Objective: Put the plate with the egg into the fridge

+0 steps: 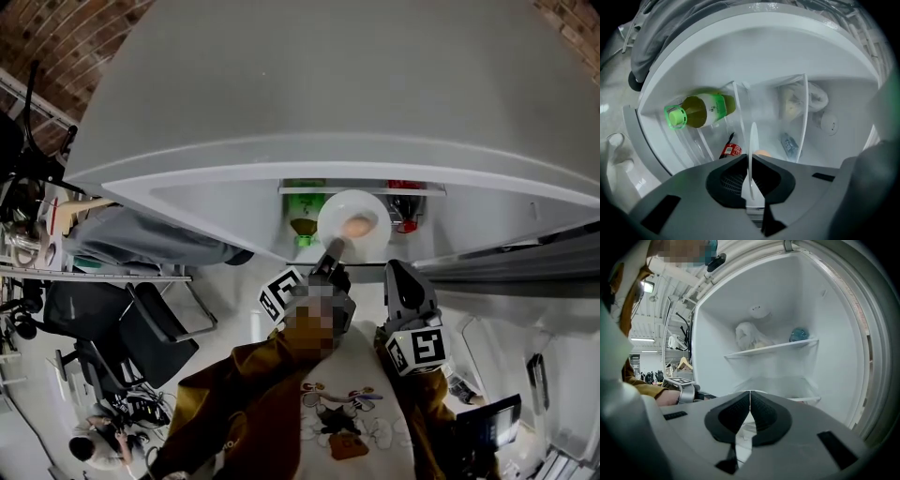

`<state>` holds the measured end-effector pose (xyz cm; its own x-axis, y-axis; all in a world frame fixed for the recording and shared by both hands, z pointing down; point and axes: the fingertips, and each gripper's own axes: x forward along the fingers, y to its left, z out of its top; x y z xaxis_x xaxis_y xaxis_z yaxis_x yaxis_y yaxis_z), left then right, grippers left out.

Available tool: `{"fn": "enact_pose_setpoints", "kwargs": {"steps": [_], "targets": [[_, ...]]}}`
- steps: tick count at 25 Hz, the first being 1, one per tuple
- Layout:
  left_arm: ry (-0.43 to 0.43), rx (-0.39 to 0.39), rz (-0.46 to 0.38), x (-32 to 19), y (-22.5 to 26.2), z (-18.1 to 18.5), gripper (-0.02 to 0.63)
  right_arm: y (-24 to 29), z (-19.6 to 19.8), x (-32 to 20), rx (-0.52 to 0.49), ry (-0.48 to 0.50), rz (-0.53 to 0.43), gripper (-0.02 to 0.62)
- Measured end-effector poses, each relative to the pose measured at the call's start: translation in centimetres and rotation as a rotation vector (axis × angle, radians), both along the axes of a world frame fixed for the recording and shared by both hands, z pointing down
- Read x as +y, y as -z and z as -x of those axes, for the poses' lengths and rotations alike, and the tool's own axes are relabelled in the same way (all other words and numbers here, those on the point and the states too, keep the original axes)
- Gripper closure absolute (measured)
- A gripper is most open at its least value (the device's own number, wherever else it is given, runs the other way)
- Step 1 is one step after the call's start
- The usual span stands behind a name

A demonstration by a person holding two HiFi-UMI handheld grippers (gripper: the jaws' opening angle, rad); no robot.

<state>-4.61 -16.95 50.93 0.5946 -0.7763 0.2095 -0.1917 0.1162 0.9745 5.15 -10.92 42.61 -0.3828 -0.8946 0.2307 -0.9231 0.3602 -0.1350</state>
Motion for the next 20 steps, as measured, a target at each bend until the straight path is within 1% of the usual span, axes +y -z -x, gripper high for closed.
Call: {"fn": "enact_pose_setpoints", "kwargs": {"steps": [6, 10, 20], "targets": [[0.019, 0.007, 0.013, -1.0, -0.3, -0.5, 0.580, -0.3, -0.5, -0.3, -0.002, -0.010, 0.016, 0.589], [0.023, 0.010, 0.018, -1.3, -0.8, -0.8, 0.580, -0.5, -0.7, -1.1, 0.015, -0.020, -0.002, 0.589], [-0.001, 0.029, 0.027, -2.4, -1.1, -2.7, 0.580, -0.4, -1.1, -1.0, 0.028, -0.043, -0.004, 0.589]]}}
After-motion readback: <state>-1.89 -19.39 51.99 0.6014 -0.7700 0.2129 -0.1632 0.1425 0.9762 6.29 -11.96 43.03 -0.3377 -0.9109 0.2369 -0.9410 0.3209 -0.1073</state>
